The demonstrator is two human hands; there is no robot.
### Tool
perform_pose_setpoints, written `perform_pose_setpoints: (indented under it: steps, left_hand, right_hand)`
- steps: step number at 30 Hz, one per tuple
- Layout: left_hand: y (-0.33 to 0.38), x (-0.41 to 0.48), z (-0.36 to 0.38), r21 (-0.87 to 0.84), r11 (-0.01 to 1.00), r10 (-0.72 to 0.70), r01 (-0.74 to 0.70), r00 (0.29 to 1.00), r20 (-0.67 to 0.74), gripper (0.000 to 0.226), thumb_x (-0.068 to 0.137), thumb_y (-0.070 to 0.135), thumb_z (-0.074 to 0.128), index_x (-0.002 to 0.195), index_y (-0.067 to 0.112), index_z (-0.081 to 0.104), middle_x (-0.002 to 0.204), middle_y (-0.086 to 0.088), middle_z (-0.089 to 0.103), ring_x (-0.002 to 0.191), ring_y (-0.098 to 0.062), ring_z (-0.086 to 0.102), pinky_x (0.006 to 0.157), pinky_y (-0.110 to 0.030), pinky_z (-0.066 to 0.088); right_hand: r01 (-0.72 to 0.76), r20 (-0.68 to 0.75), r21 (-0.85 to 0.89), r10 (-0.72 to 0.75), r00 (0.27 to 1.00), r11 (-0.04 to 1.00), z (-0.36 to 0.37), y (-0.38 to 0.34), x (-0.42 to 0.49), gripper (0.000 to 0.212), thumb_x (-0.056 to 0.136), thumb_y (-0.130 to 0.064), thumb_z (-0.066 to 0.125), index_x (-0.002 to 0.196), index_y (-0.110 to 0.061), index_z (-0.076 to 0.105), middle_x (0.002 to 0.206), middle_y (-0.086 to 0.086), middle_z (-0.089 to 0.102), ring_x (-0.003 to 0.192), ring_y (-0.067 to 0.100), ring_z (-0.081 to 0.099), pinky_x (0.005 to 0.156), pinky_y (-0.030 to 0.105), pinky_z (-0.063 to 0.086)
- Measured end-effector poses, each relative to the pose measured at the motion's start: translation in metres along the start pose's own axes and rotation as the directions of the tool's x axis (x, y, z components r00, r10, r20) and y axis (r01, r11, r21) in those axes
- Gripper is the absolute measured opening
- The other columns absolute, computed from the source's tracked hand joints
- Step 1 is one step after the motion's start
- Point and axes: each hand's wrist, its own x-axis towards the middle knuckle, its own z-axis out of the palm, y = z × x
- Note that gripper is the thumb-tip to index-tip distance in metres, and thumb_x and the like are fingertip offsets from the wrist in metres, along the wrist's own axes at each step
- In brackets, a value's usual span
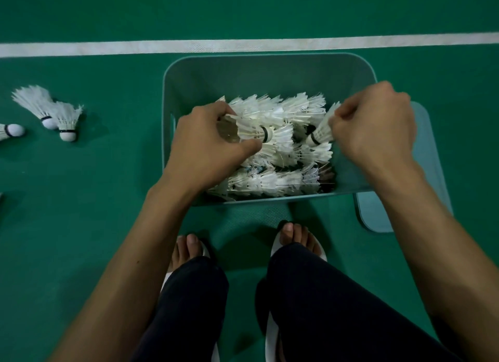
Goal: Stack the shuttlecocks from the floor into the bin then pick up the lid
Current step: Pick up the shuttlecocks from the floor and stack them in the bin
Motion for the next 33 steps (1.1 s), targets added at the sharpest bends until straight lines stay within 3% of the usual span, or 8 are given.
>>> perform_pose_setpoints:
  steps: [3,7,10,14,19,24,29,33]
  left_hand:
    - [-0.001,-0.004,0.001,-0.042,0.999,-0.037,0.035,0.998,-0.053,0.032,0.073,0.047,0.085,0.083,0.020,0.071,0.067,0.009,0.069,0.058,-0.003,0.063,0.056,-0.025,0.052]
    - [-0.003,-0.005,0.002,-0.068,0.992,-0.111,0.106,0.990,-0.091,0.037,0.074,0.056,0.079,0.086,0.022,0.071,0.073,0.006,0.071,0.069,-0.016,0.069,0.066,-0.043,0.061]
    - [-0.004,-0.005,0.003,-0.123,0.975,-0.195,0.186,0.979,-0.066,0.034,0.075,0.053,0.077,0.091,0.024,0.071,0.078,0.007,0.071,0.072,-0.015,0.070,0.067,-0.044,0.062]
    - [0.003,-0.003,0.005,-0.275,0.914,-0.295,0.299,0.954,0.056,0.032,0.078,0.048,0.066,0.089,0.019,0.074,0.085,-0.007,0.075,0.080,-0.032,0.074,0.080,-0.056,0.060]
    - [0.008,0.005,0.016,-0.462,0.794,-0.340,0.395,0.919,0.201,0.027,0.095,0.036,0.063,0.089,0.011,0.071,0.091,-0.009,0.072,0.092,-0.032,0.073,0.097,-0.056,0.056]
    - [0.015,0.006,0.027,-0.603,0.636,-0.434,0.482,0.869,0.237,0.031,0.096,0.039,0.065,0.111,0.012,0.072,0.117,-0.003,0.073,0.114,-0.023,0.065,0.095,-0.040,0.048]
    - [0.033,0.008,0.043,-0.763,0.469,-0.429,0.444,0.870,0.242,0.025,0.104,0.023,0.059,0.120,0.005,0.063,0.099,-0.003,0.074,0.087,-0.015,0.068,0.074,-0.028,0.053]
    - [0.040,0.000,0.054,-0.692,0.545,-0.332,0.474,0.880,0.340,0.024,0.103,0.022,0.060,0.124,0.011,0.062,0.115,-0.003,0.075,0.110,-0.020,0.070,0.095,-0.037,0.055]
  right_hand:
    - [-0.077,0.083,-0.044,0.080,0.993,0.996,0.012,0.003,-0.001,0.020,0.083,-0.020,0.067,0.099,-0.010,0.076,0.102,0.020,0.073,0.097,0.041,0.067,0.080,0.038,0.053]
    - [-0.180,0.220,0.182,0.138,0.966,0.967,0.026,0.005,0.003,0.017,0.085,-0.012,0.065,0.087,-0.001,0.076,0.094,0.021,0.075,0.084,0.038,0.072,0.080,0.042,0.061]
    - [-0.307,0.360,0.287,0.194,0.912,0.907,0.037,0.003,0.007,0.020,0.091,-0.005,0.062,0.098,0.010,0.071,0.095,0.023,0.074,0.076,0.035,0.073,0.073,0.054,0.063]
    - [-0.423,0.550,0.280,0.217,0.806,0.862,0.046,-0.011,0.010,0.016,0.098,0.002,0.058,0.112,0.005,0.065,0.104,0.017,0.068,0.082,0.027,0.072,0.077,0.043,0.064]
    - [-0.392,0.559,0.221,0.213,0.801,0.893,0.044,-0.010,0.022,0.019,0.094,-0.004,0.064,0.111,0.004,0.067,0.100,0.019,0.073,0.071,0.026,0.075,0.071,0.042,0.065]
    - [-0.119,0.250,0.126,0.085,0.964,0.985,0.022,-0.003,0.006,0.033,0.086,-0.035,0.070,0.081,-0.003,0.075,0.072,0.013,0.073,0.076,0.031,0.071,0.083,0.041,0.061]
    - [-0.517,0.630,0.612,0.027,0.776,0.599,-0.001,-0.027,-0.027,0.040,0.091,-0.039,0.073,0.087,0.001,0.075,0.078,0.011,0.078,0.063,0.020,0.070,0.059,0.030,0.058]
    - [-0.423,0.447,0.773,0.067,0.892,0.472,0.004,-0.034,-0.029,0.024,0.087,-0.020,0.079,0.084,0.003,0.073,0.076,0.009,0.075,0.066,0.017,0.070,0.072,0.032,0.060]
